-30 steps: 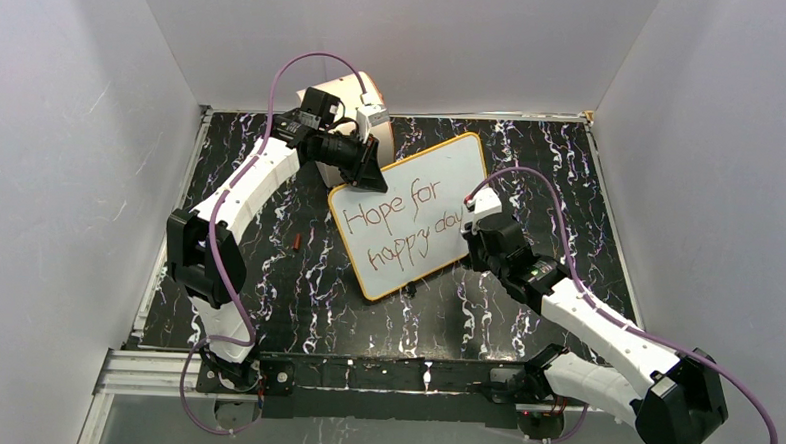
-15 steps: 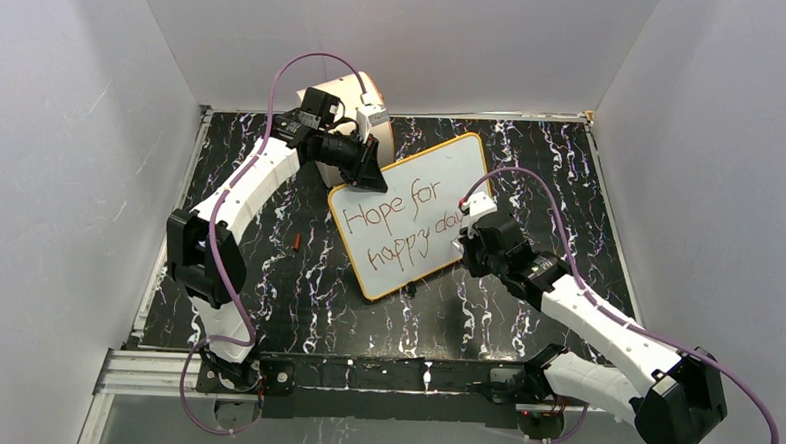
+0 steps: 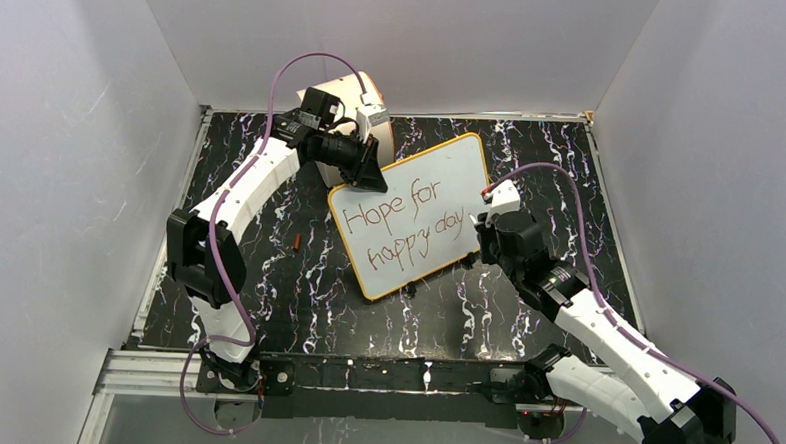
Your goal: Write a sentence on the whiteboard
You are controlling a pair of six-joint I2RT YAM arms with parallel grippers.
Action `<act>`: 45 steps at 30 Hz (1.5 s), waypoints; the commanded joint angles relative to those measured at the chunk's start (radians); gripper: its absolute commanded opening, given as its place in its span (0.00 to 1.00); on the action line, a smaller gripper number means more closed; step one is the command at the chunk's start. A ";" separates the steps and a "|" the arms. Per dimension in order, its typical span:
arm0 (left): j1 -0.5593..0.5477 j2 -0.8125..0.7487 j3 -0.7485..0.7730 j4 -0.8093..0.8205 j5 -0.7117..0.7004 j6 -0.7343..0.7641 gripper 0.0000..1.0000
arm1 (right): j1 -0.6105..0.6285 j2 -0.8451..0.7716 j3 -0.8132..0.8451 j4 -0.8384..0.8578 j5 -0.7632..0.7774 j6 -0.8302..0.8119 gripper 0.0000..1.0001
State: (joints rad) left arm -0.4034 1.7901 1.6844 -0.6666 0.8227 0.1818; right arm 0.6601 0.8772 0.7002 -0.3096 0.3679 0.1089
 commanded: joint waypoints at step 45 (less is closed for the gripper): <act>-0.037 0.030 -0.014 -0.105 -0.055 0.067 0.00 | -0.089 0.084 -0.035 0.261 -0.144 -0.034 0.00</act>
State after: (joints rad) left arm -0.4034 1.7908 1.6844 -0.6666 0.8230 0.1818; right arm 0.5713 0.9695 0.6441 -0.0952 0.2768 0.0895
